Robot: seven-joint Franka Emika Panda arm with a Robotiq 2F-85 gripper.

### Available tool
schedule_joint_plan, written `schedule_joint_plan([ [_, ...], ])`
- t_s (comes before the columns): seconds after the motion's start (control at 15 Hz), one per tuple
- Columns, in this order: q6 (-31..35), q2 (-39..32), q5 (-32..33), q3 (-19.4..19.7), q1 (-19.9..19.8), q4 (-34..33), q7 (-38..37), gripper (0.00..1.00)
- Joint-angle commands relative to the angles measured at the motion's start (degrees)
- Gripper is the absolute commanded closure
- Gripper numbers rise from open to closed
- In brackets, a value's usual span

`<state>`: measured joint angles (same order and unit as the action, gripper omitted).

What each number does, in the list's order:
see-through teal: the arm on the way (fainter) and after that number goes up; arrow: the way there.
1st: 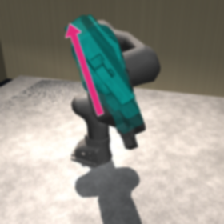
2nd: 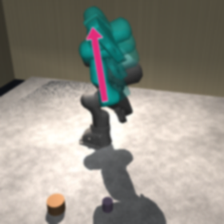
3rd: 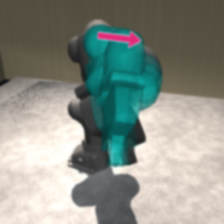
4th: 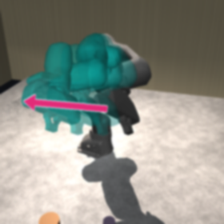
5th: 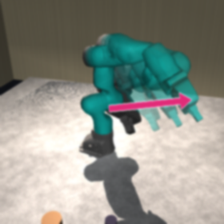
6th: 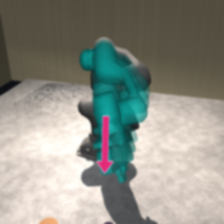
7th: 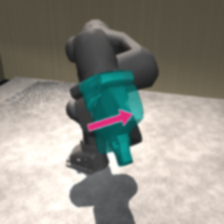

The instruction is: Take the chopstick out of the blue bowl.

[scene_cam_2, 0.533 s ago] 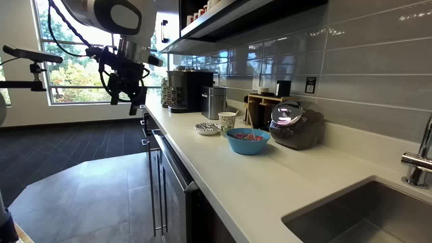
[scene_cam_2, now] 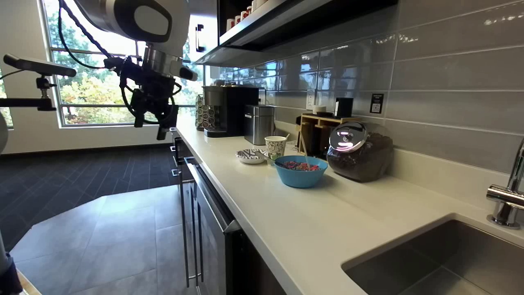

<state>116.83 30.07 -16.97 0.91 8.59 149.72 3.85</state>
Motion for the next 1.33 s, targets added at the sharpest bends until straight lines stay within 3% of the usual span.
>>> schedule_joint_plan([
  [0.0, -0.2, 0.0, -0.4, -0.7, -0.8, -0.1, 0.3, 0.0],
  [0.27, 1.1, -1.8, -0.4, -0.1, -1.6, -1.0, 0.5, 0.0],
  [0.53, 3.2, -6.7, 1.0, 2.0, -5.0, -5.7, 1.0, 0.0],
  [1.0, 1.1, -20.8, 4.1, 3.2, -9.2, -21.1, -0.6, 0.0],
  [1.27, 2.0, -29.4, 11.3, 2.6, -10.9, -30.6, -5.7, 0.0],
])
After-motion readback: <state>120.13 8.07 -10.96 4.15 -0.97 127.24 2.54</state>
